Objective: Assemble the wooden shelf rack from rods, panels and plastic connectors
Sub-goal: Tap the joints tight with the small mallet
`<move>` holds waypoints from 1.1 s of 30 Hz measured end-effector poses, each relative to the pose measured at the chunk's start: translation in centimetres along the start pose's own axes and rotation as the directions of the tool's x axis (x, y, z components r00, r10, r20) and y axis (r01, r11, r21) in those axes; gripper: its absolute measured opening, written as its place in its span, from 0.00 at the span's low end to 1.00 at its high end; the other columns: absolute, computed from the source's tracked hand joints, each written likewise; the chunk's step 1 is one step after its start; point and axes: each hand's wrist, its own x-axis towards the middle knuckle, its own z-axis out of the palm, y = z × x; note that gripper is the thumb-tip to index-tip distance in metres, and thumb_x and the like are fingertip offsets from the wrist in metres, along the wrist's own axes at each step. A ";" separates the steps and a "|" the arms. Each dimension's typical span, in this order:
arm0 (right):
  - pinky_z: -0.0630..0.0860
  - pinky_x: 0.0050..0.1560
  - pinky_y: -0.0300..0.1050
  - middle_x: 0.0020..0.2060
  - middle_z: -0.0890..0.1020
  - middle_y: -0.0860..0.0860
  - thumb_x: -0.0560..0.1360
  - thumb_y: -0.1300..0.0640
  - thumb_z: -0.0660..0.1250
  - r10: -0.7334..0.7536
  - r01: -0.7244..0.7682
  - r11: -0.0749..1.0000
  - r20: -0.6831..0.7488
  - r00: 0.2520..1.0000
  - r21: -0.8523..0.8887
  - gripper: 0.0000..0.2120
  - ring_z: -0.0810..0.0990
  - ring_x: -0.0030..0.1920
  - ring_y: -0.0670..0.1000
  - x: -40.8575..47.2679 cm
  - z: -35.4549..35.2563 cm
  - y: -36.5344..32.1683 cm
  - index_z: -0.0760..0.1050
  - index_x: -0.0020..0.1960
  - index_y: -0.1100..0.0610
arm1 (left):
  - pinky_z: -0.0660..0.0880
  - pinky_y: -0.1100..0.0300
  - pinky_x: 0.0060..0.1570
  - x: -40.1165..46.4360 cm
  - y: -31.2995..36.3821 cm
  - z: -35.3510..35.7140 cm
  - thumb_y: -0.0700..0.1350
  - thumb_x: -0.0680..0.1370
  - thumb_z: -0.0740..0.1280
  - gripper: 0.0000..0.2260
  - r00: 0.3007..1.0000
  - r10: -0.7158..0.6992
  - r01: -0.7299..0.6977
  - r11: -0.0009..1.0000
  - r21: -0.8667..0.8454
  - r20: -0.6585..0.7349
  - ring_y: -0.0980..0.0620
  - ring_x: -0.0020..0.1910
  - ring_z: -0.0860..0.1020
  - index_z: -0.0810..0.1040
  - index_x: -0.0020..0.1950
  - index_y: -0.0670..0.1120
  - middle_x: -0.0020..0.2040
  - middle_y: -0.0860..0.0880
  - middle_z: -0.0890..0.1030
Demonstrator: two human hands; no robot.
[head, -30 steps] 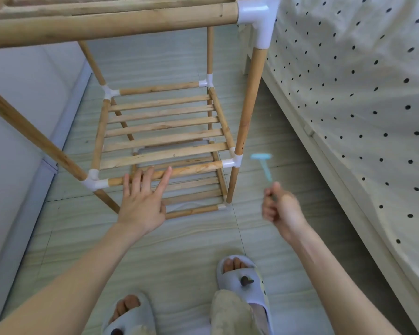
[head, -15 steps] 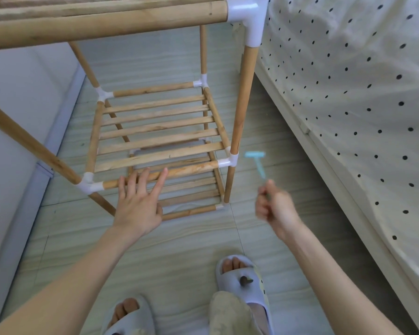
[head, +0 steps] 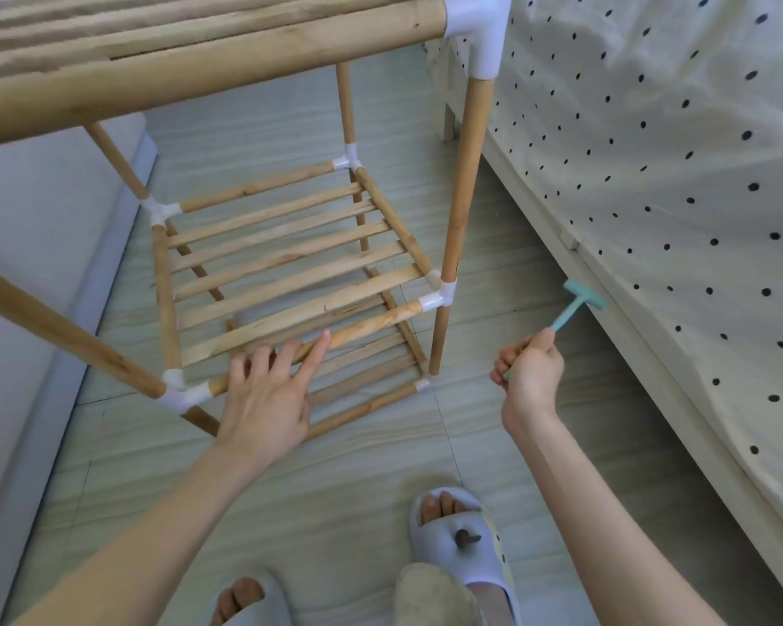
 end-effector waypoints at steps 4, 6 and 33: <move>0.56 0.20 0.35 0.21 0.62 0.45 0.83 0.50 0.46 -0.016 0.045 0.984 0.164 0.986 -0.173 0.18 0.59 0.20 0.43 0.5 0.8 0.4 0.60 0.36 0.54 | 0.61 0.52 0.52 1.4 1.3 -0.4 0.47 0.78 0.56 0.34 1.000 -0.017 0.016 0.999 0.031 0.009 0.45 0.56 0.66 0.39 0.77 0.51 0.65 0.48 0.67; 0.57 0.19 0.34 0.19 0.63 0.44 0.83 0.51 0.46 -0.100 0.106 0.990 0.067 0.993 -0.096 0.18 0.59 0.19 0.42 1.2 1.1 0.0 0.60 0.36 0.54 | 0.62 0.53 0.52 2.3 2.4 -0.4 0.47 0.78 0.55 0.33 1.000 -0.016 0.015 0.999 0.028 0.009 0.46 0.56 0.65 0.37 0.77 0.50 0.64 0.48 0.66; 0.57 0.23 0.35 0.22 0.65 0.50 0.83 0.53 0.44 0.024 -0.033 0.987 0.060 0.998 0.156 0.18 0.63 0.21 0.47 4.7 8.8 1.1 0.59 0.35 0.55 | 0.68 0.52 0.61 4.1 4.2 -0.5 0.45 0.76 0.60 0.34 0.996 0.073 -0.084 0.974 -0.211 -0.059 0.46 0.67 0.63 0.47 0.78 0.45 0.68 0.45 0.64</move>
